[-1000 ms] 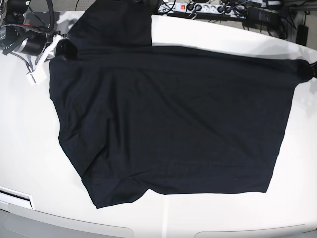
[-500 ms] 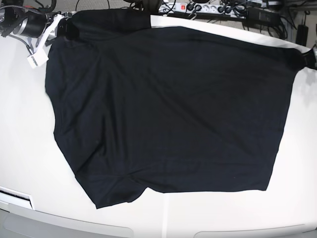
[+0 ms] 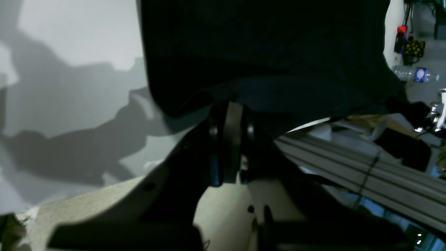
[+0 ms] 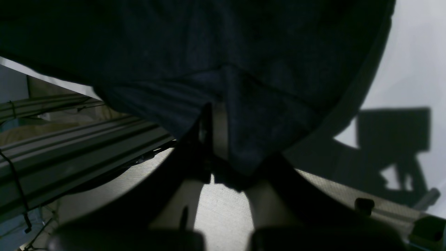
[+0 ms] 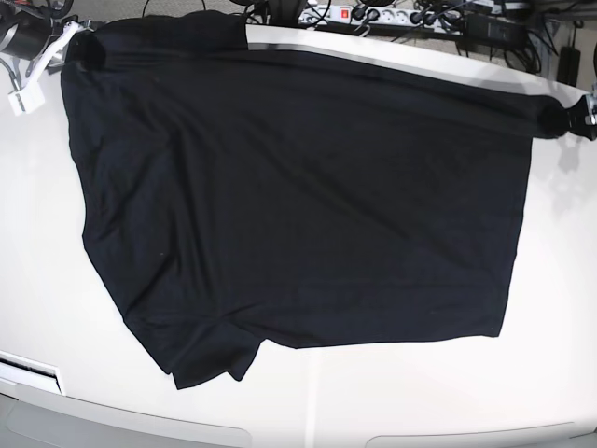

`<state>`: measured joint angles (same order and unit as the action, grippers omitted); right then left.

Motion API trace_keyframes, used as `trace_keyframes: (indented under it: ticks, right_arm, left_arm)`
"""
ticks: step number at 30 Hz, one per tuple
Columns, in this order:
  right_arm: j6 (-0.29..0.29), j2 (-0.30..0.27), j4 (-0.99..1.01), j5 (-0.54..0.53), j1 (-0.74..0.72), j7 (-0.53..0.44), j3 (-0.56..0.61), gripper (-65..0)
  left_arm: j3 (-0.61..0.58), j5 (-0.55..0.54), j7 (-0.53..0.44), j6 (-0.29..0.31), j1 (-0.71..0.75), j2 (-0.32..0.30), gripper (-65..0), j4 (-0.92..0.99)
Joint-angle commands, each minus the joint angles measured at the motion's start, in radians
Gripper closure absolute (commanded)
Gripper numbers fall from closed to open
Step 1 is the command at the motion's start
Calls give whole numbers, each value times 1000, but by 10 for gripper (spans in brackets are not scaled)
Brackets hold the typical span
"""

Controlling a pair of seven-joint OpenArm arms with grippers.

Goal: Layout the t-shirt on the table in an organized manner, then fold the t-shirt properly
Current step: 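Grasp the opposite shoulder edge with the left gripper and pull apart, then hold the shoulder edges with both grippers and straighten the collar side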

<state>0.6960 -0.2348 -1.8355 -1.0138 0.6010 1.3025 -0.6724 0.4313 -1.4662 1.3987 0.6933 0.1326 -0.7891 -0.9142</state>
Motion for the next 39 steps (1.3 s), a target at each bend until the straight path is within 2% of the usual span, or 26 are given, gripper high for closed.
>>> trace_keyframes:
  ticks: [1, 10, 18, 24, 28, 33, 36, 39]
  right_arm:
    - [2, -15, -17, -7, 6, -1, -10, 0]
    - [2, -14, -17, 23, 10, 1, -10, 0]
    - [2, -10, -17, 2, 40, 1, -10, 0]
    - [2, -10, -17, -72, 52, 0, -10, 0]
    - [2, -13, -17, -71, 31, 0, -10, 0]
    - [2, -16, -17, -43, -36, 0, -10, 0]
    - [2, -24, -17, -13, -84, -7, -10, 0]
    - [2, -34, -14, 22, -127, -71, -8, 0]
  left_arm:
    - [7, -17, -2, 5, -8, -31, 0, -16]
    - [7, -17, -2, 5, 0, 13, 0, -17]
    - [6, -17, -2, 5, 63, 10, 0, -47]
    - [6, -17, -2, 5, 148, 10, 0, -197]
    - [11, -17, -5, 5, 169, 4, 0, -327]
    - [10, -17, -158, 5, 166, -13, 0, -405]
    - [10, 113, -231, 5, 143, -11, 0, -406]
    - [10, 195, -305, 5, 114, -9, 0, -405]
